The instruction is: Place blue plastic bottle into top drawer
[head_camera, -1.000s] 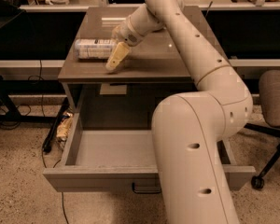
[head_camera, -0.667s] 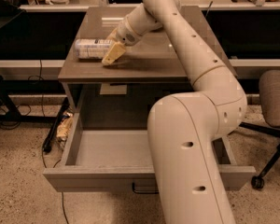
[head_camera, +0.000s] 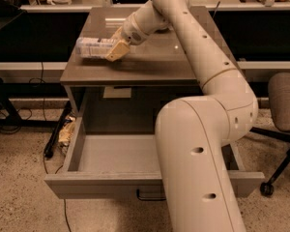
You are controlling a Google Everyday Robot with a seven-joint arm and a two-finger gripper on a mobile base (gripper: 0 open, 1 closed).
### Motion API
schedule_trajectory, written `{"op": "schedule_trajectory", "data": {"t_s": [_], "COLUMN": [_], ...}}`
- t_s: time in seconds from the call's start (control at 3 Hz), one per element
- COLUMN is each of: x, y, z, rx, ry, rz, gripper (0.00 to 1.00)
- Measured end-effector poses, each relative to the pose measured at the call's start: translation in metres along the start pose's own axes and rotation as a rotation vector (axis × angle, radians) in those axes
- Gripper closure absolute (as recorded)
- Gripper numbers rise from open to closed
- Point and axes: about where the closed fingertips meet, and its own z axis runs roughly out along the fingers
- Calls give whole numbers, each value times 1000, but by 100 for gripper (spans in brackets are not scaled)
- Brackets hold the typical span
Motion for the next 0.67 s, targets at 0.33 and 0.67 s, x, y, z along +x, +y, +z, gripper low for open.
{"op": "schedule_trajectory", "data": {"t_s": [0.33,0.67], "x": [-9,-5], "y": [15,50], "z": [-39,-92], "rx": [1,-3], "ry": [-35,-29], "rz": [-28,-29], "gripper": [100,100]}}
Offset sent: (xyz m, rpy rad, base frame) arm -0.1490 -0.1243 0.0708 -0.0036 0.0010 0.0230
